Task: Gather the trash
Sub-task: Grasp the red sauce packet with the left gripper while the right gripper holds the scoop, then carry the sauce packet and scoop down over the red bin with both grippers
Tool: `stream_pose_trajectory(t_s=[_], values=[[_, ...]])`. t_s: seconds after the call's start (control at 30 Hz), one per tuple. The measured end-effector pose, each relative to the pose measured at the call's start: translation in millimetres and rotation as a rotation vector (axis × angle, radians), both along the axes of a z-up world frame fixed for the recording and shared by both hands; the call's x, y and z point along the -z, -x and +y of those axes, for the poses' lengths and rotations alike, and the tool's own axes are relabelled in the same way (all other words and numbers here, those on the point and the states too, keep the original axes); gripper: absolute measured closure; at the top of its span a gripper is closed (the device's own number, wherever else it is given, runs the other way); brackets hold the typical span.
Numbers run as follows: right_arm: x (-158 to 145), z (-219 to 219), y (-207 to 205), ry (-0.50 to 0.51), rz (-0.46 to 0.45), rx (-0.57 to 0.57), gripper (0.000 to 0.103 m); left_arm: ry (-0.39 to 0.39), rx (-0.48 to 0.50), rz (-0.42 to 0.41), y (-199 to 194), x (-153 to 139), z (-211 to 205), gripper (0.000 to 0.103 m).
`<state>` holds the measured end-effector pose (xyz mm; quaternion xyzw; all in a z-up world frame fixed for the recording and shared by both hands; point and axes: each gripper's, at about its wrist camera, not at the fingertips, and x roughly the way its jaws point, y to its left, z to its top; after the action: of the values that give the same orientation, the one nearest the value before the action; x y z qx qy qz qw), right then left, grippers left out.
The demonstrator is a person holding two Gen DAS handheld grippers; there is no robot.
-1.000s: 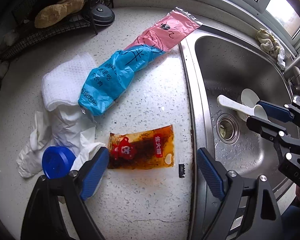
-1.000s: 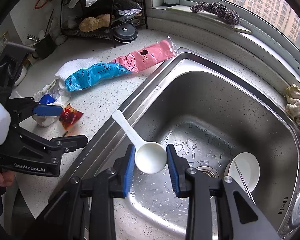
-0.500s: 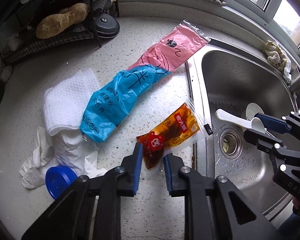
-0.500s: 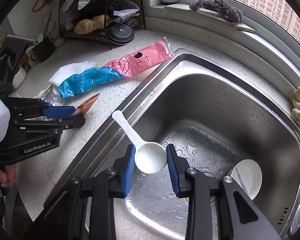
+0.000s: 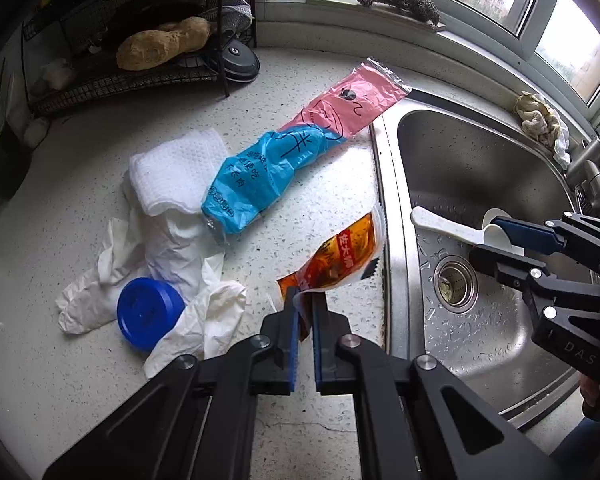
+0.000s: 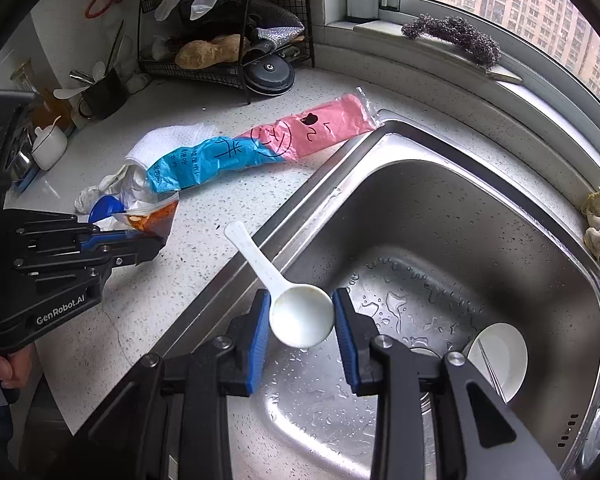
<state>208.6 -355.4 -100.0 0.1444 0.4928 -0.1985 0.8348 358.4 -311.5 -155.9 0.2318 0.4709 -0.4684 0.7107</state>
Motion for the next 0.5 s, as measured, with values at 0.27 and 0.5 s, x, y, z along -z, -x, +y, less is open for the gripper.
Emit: stream_pose_trajectory(t_s=[0.27,0.5], values=[[-11,40,-4,0.012,-0.024,-0.071,0.073,0.03,-0.077,0.001,6,-14,59,0.098],[-16,93,-2,0.015,-0.037,-0.161,0.073,0.037,-0.158,0.007,22,-16,131,0.098]])
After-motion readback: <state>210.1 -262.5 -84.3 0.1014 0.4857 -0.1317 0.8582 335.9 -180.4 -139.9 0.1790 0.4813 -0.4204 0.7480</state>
